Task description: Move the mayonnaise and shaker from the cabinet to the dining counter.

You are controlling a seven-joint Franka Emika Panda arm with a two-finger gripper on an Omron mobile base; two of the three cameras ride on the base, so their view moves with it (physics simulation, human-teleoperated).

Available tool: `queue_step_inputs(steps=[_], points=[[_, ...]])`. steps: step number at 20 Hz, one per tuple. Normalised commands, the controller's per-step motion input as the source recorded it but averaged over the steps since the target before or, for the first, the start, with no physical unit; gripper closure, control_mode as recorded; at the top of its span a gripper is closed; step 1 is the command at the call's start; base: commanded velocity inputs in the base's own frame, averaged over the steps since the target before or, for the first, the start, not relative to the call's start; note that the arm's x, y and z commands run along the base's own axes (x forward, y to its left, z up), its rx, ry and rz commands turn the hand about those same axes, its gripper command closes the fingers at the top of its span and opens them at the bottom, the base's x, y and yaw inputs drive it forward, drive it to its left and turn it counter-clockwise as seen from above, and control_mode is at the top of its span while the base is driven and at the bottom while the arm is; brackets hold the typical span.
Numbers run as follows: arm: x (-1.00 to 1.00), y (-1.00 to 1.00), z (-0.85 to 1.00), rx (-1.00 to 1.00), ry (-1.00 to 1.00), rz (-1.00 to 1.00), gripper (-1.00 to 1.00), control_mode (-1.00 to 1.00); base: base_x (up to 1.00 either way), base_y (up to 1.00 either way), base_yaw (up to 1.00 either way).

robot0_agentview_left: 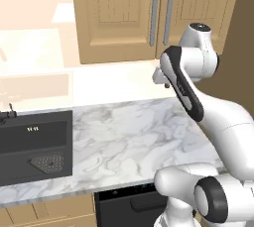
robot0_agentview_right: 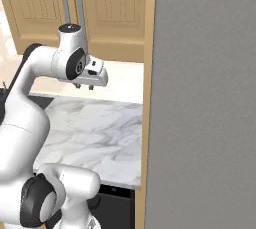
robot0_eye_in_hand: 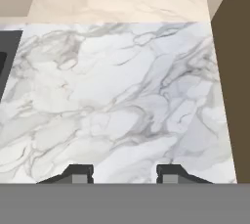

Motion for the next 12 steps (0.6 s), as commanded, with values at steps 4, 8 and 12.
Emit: queue_step_inputs(steps=[4, 8, 12], points=[[-0.42, 0.04, -0.01, 0.00, -0.02, 0.00, -1.00, -1.00, 0.00, 0.00, 0.00], [-0.81, 0.09, 0.06, 0.00, -0.26, 0.00, -1.00, -1.00, 0.00, 0.00, 0.00], [-0.60, 0.09, 0.41, -0.01, -0.44, 0.00, -1.00, -1.00, 0.00, 0.00, 0.00]])
